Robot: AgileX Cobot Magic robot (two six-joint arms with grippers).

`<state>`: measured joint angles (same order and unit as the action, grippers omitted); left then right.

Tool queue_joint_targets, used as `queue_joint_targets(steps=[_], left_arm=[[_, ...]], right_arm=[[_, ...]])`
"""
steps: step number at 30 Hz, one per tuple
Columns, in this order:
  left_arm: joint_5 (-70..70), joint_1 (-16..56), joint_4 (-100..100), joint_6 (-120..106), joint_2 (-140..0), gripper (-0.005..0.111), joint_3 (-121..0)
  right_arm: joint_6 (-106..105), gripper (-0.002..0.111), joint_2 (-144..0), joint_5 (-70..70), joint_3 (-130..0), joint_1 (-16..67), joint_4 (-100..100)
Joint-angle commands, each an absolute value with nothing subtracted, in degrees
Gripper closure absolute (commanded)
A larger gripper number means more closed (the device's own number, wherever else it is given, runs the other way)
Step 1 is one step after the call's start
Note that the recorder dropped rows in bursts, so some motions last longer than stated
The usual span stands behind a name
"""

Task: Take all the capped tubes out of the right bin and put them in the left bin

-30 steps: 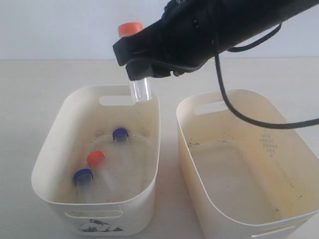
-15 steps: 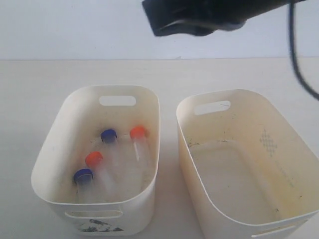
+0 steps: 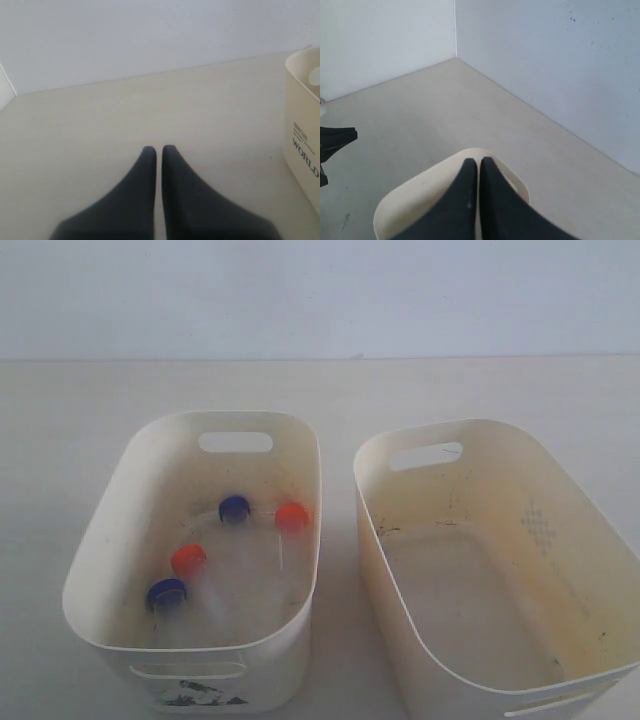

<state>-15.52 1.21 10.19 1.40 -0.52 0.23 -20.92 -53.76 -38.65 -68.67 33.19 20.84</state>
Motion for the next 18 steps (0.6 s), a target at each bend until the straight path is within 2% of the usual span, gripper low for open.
queue_joint_targets(steps=[1, 7, 13, 18], left_arm=[[-15.0, 1.1, 10.1, 2.1, -0.5, 0.102, 0.0], [-15.0, 1.1, 10.1, 2.1, -0.5, 0.102, 0.0], [-15.0, 1.1, 10.1, 2.1, -0.5, 0.102, 0.0], [-15.0, 1.1, 10.1, 2.1, -0.5, 0.102, 0.0]], right_arm=[[-22.1, 0.107, -50.0, -38.7, -68.7, 33.2, 20.3], [-22.2, 0.107, -40.2, -39.8, -68.7, 31.7, 18.8], [-22.4, 0.107, -29.4, -48.0, -67.2, 17.9, 18.1], [-23.6, 0.107, -18.1, -38.5, -56.0, 7.0, 18.1]])
